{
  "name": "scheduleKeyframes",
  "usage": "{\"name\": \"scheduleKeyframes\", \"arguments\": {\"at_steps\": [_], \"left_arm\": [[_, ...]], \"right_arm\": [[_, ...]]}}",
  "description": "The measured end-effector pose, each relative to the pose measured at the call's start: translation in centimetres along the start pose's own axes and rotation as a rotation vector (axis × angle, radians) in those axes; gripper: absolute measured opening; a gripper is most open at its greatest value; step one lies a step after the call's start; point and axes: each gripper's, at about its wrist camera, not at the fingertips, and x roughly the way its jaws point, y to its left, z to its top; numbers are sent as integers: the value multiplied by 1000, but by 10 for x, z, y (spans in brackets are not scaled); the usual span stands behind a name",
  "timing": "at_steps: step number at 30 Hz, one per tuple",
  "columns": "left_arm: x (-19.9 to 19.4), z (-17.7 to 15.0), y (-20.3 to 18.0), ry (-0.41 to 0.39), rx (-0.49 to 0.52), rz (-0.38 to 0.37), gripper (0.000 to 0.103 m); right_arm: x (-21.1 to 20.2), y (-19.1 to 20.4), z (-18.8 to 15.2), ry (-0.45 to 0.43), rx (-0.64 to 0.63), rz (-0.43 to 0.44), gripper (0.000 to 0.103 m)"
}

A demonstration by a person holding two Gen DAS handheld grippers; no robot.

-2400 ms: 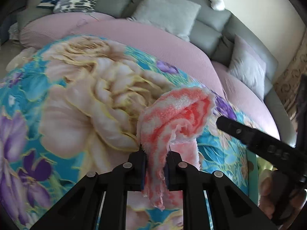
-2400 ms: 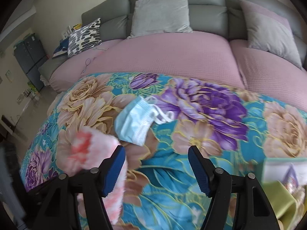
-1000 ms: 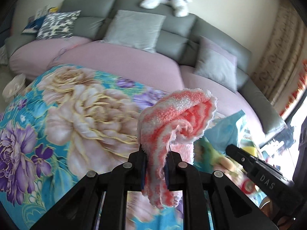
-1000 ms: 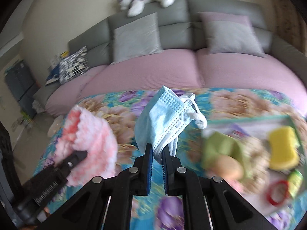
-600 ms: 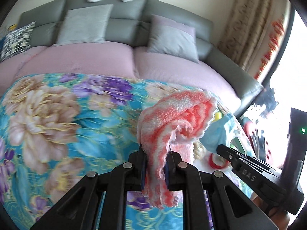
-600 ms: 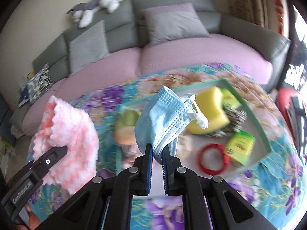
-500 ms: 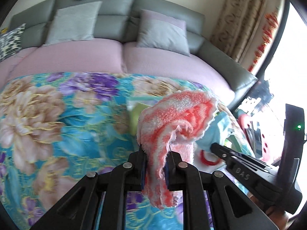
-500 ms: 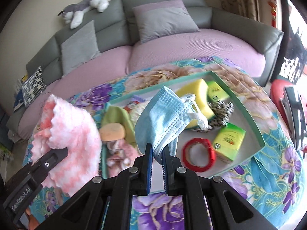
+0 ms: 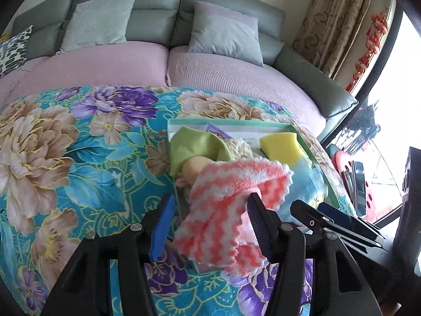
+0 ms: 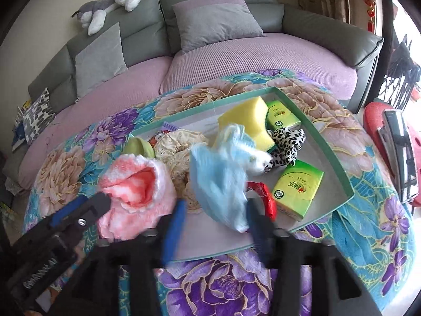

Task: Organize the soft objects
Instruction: 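Carry the striped towel and blue mask into the tray and open both tools, then withdraw both open tools from the tray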

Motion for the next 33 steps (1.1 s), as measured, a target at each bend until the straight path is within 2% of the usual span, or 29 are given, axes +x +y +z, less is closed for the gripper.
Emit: {"name": "scheduleKeyframes", "arguments": {"at_steps": [3,5,8,10,11,12,19,27,30,33], "left_arm": [[-4,-3,9,-5,-11,38,62],[-7,-6,16,-8,-21,61,74],[-11,-11,25,-14,-38,87,75],[-14,-14,30,-18,-46,106,84],[-16,-17,33,-24,-49,121,92],[-18,-20,35,-28,-50,133,94],[-24,-43,56,-7,-51,247,95],[-21,-71,64,30,3,320,95],[-21,-73,69,44,-11,343,95],[-25,-74,74,23,-38,343,95]], "right_arm": [[-3,4,-3,-14,-24,-28,65],[-3,6,-6,-6,-33,-37,67],[-3,11,-12,8,-58,-58,72],[-4,16,-17,14,-83,-73,74],[-4,18,-19,15,-91,-79,75],[-5,20,-21,15,-97,-83,75],[-7,33,-42,42,-138,-90,76],[-4,48,-63,67,-177,-80,76],[-2,52,-69,71,-186,-69,76],[0,56,-72,73,-194,-67,76]]}}
